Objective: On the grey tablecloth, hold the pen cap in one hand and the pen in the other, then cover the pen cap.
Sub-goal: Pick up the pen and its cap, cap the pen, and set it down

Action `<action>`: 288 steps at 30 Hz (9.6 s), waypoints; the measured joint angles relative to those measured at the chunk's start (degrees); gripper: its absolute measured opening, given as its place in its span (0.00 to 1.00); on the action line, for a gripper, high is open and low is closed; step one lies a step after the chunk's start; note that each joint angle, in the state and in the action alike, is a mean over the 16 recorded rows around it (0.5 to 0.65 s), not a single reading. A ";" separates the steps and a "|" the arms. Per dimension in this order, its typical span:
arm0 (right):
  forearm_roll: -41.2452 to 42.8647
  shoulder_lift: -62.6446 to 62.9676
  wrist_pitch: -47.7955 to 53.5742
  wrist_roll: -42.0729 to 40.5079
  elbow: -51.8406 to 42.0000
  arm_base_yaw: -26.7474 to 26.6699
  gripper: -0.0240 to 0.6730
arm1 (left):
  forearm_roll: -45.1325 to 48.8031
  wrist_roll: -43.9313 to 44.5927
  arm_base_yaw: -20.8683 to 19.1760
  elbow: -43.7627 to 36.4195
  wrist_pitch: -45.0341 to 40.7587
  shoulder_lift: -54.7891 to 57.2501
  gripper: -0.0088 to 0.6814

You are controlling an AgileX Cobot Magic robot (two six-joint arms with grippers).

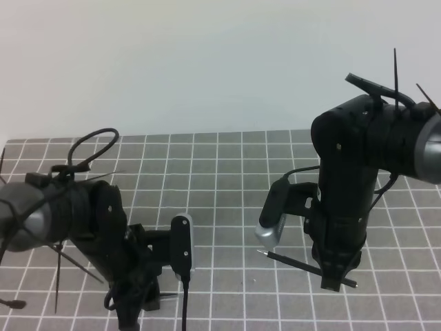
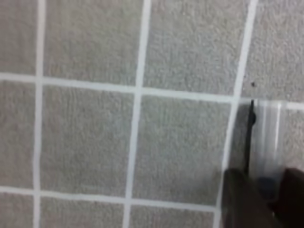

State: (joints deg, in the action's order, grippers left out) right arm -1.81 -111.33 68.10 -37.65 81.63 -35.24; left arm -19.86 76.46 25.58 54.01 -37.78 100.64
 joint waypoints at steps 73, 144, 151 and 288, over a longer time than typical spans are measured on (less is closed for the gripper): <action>-13.12 11.63 6.92 7.63 -3.06 -11.40 0.03 | 7.79 13.34 13.82 -36.21 50.79 -48.07 0.12; -13.39 12.73 6.92 7.02 -4.84 -13.06 0.03 | 8.08 10.64 19.27 -38.87 48.01 -49.41 0.12; -13.00 14.35 6.92 7.26 -5.98 -13.30 0.03 | 8.16 10.70 19.27 -38.87 47.46 -49.41 0.12; -20.42 8.73 6.81 8.00 -1.74 -13.66 0.03 | 18.53 9.40 22.65 -38.83 45.13 -49.51 0.01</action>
State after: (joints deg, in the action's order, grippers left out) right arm -22.23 -102.60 74.91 -29.65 79.89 -48.89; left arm -1.32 85.85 48.23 15.18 7.35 51.13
